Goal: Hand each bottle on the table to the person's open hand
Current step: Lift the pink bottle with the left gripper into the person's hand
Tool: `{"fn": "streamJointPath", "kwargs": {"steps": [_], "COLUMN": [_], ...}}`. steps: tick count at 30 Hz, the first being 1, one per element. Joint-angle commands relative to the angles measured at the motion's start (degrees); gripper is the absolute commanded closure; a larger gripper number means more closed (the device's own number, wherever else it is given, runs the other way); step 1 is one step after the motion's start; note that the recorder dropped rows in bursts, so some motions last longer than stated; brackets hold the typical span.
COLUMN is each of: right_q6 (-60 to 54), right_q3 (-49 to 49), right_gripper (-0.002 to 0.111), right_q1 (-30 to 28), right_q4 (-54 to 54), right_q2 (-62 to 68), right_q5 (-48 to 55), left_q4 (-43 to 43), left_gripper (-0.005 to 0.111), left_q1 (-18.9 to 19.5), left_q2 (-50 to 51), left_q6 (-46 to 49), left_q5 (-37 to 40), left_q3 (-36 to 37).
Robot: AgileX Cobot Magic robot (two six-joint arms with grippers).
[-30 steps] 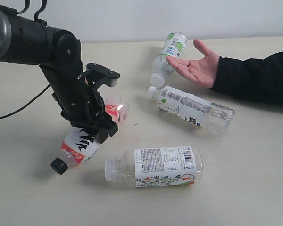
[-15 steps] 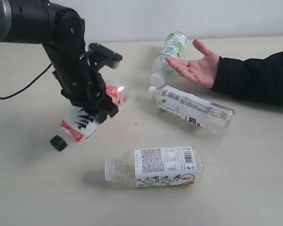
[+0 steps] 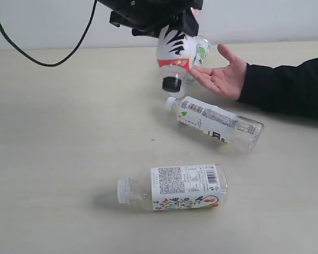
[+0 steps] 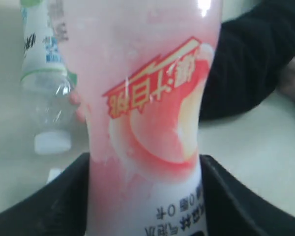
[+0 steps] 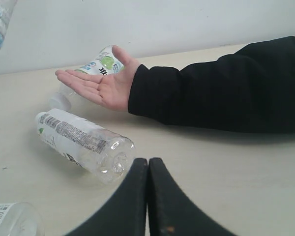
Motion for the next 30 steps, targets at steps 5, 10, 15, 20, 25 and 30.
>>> {"fn": "streamJointPath", "kwargs": {"steps": [5,10,15,20,25,30], "right_q6": [0.0,0.0,0.0,0.0,0.0,0.0], "right_q3": [0.3,0.3,0.3,0.3,0.3,0.3], "right_gripper": [0.108,0.108,0.108,0.108,0.108,0.108], "right_q1": [0.0,0.0,0.0,0.0,0.0,0.0], "right_q4": [0.2,0.2,0.2,0.2,0.2,0.2], "right_q2": [-0.1,-0.1,-0.1,-0.1,-0.1,-0.1], "right_q5": [-0.7,-0.7,-0.7,-0.7,-0.7,-0.7], "left_q4": [-3.0,-3.0,-3.2,-3.2,-3.2,-3.3], "left_gripper": [0.107,0.107,0.107,0.107,0.107,0.107], "left_q1": [-9.0,-10.0,-10.3,-10.3,-10.3,-10.0], "left_q2": [7.5,10.5,15.1,19.0,22.0,24.1], "left_q6": [-9.3,-11.9,-14.6,-18.9,-21.9,-25.7], "left_q5": [-24.1,-28.0,-27.6,-27.7,-27.2,-26.5], "left_q3": [-0.4,-3.1,-7.8,-11.2,-12.6,-13.5]}}
